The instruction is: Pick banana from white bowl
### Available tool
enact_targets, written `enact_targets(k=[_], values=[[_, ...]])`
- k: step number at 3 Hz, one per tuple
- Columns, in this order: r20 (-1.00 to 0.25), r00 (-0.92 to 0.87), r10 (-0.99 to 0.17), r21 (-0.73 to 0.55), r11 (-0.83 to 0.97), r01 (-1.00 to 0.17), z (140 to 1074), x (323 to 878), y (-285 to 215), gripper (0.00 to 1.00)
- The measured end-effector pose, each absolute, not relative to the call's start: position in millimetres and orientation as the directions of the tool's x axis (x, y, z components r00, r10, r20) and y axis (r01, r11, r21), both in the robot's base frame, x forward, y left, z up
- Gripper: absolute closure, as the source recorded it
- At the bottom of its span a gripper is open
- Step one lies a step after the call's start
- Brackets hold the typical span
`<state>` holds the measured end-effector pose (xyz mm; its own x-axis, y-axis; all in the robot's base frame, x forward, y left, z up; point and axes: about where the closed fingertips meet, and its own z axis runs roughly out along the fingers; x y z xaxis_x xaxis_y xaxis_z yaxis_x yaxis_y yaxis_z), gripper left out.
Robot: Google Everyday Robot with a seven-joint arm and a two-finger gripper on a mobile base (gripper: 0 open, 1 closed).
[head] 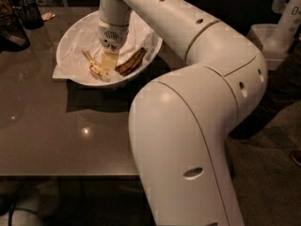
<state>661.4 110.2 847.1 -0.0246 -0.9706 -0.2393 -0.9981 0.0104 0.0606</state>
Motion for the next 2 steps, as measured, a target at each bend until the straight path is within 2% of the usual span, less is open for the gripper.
enact_targets(k=[2], values=[[-0.239,-0.025,-0.971,0.06,0.011,-0.998,847.1,661.4,110.1,1.0]])
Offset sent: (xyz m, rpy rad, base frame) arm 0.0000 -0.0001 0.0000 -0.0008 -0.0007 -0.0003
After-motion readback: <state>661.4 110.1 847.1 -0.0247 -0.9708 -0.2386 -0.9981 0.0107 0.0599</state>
